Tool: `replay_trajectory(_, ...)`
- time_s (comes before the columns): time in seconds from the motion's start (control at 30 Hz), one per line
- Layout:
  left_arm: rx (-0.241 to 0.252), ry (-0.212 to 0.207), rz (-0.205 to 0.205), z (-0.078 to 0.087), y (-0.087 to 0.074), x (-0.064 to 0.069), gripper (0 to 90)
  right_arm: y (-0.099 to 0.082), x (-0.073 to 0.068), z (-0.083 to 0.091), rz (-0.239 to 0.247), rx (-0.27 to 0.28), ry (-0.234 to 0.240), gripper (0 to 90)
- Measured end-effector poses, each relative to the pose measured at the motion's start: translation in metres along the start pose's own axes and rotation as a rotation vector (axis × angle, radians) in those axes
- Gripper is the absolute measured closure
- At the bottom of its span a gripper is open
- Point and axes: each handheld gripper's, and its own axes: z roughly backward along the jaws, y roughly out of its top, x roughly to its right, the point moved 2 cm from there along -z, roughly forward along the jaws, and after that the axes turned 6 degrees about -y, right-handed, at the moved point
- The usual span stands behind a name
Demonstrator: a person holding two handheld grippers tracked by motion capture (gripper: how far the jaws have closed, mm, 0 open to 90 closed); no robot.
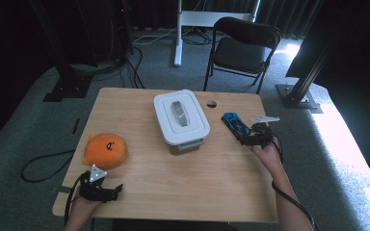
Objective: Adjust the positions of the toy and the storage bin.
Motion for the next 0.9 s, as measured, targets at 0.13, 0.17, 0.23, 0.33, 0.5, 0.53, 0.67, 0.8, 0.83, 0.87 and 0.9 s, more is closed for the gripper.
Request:
replay_trajectory(0.13, 0.0, 0.004, 0.005, 0.0, 0.0, 0.0, 0.4, 0.005, 0.002, -0.012, 0.003, -0.013, 0.005, 12.1)
replay_trajectory(0.17, 0.0, 0.006, 0.008, 0.0, 0.0, 0.001, 0.4, 0.006, 0.002, -0.016, 0.006, -0.018, 0.009, 12.1)
replay_trajectory(0.23, 0.0, 0.008, 0.009, 0.0, 0.0, 0.001, 0.4, 0.009, 0.003, -0.023, 0.005, -0.027, 0.013, 12.0)
replay_trajectory(0.33, 0.001, 0.008, 0.01, 0.0, 0.0, 0.001, 0.4, 0.013, 0.005, -0.032, 0.009, -0.044, 0.007, 12.1)
replay_trajectory(0.5, 0.001, 0.009, 0.011, 0.0, 0.0, 0.001, 0.4, 0.022, 0.011, -0.045, -0.005, -0.059, -0.001, 12.0)
replay_trajectory(0.53, 0.0, 0.01, 0.011, 0.0, 0.0, 0.001, 0.4, 0.023, 0.012, -0.047, -0.006, -0.063, -0.005, 12.0)
replay_trajectory(0.67, 0.0, 0.011, 0.012, 0.0, 0.0, 0.001, 0.4, 0.027, 0.016, -0.055, -0.008, -0.078, -0.021, 12.1)
replay_trajectory(0.8, 0.0, 0.011, 0.012, 0.0, 0.0, 0.001, 0.4, 0.03, 0.02, -0.063, -0.005, -0.094, -0.036, 12.0)
replay_trajectory(0.83, 0.0, 0.011, 0.012, 0.0, 0.0, 0.001, 0.4, 0.031, 0.021, -0.064, -0.005, -0.101, -0.04, 12.0)
replay_trajectory(0.87, 0.0, 0.011, 0.012, 0.0, 0.0, 0.001, 0.4, 0.032, 0.022, -0.066, -0.006, -0.101, -0.04, 12.0)
replay_trajectory(0.9, 0.0, 0.011, 0.013, 0.0, 0.0, 0.001, 0.4, 0.032, 0.022, -0.067, -0.002, -0.103, -0.046, 12.0)
